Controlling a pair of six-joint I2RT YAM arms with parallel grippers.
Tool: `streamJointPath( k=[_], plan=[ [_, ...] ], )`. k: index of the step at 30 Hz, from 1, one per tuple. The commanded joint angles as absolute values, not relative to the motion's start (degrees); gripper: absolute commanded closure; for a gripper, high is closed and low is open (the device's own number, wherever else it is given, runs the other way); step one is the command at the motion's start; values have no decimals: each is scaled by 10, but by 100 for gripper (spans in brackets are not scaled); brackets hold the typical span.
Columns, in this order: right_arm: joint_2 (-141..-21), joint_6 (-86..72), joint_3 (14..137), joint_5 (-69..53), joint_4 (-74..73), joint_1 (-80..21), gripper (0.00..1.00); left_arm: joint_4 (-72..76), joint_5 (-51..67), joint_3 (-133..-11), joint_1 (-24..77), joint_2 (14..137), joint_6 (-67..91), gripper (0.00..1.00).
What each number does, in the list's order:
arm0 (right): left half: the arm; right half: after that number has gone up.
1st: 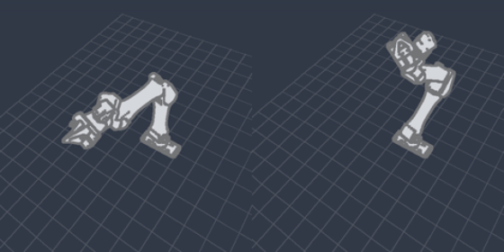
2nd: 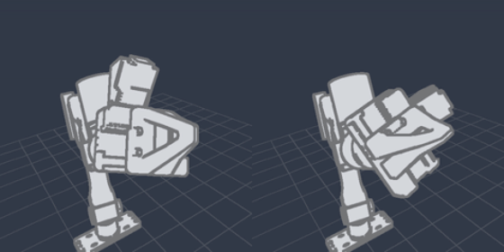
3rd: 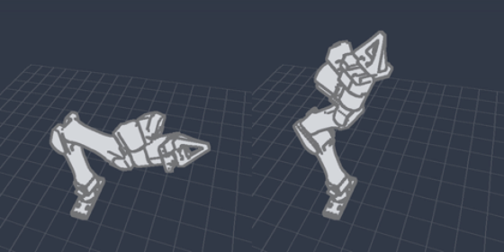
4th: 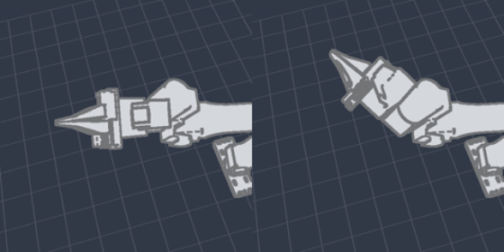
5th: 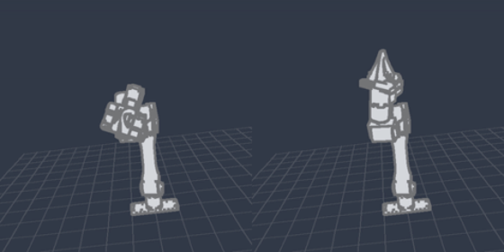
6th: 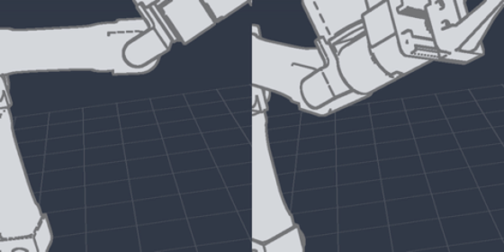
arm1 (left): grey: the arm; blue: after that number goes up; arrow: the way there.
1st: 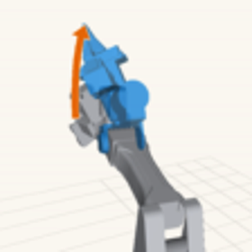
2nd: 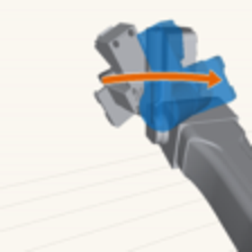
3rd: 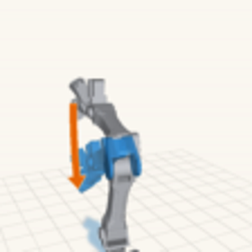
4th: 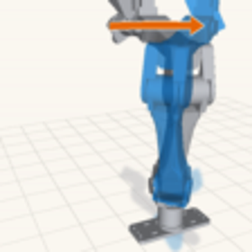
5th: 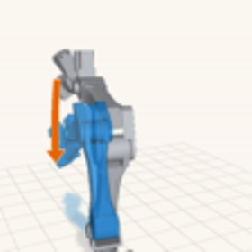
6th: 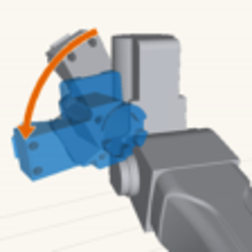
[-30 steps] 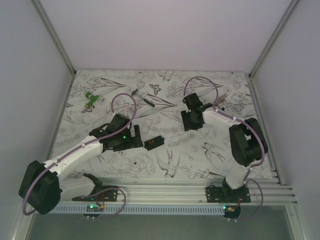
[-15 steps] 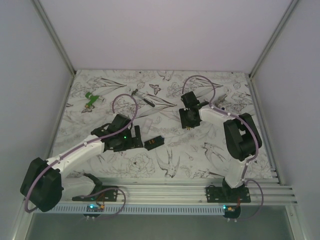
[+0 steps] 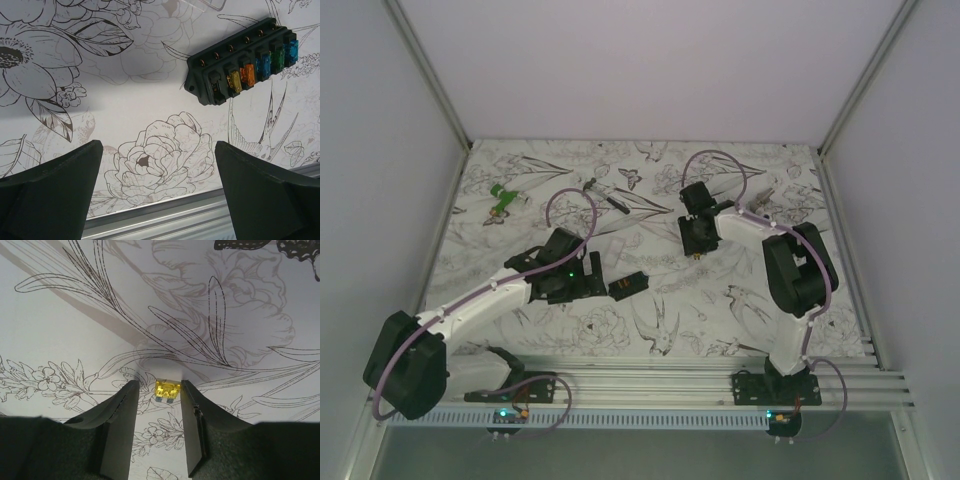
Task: Snap on the fuse box
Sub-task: Pick up the fuse from the center of the board.
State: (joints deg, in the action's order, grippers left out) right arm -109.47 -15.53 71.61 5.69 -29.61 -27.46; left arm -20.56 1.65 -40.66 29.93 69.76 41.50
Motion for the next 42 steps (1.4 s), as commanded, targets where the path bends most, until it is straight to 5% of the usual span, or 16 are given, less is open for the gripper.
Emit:
streamJointPath(
  k=[1, 11, 24, 42],
  plan=[
    [-1105, -162, 730, 70, -304, -273, 57, -207, 23, -417, 294, 703, 414, 0],
    [-1086, -172, 711, 82, -301, -274, 71, -183, 56, -414, 294, 694, 437, 0],
    [-957, -244, 642, 11, -219, -305, 74, -74, 26, -396, 353, 660, 496, 8],
    [-782, -470, 520, -76, 8, -365, 77, 163, -152, -404, 482, 692, 444, 43]
  ],
)
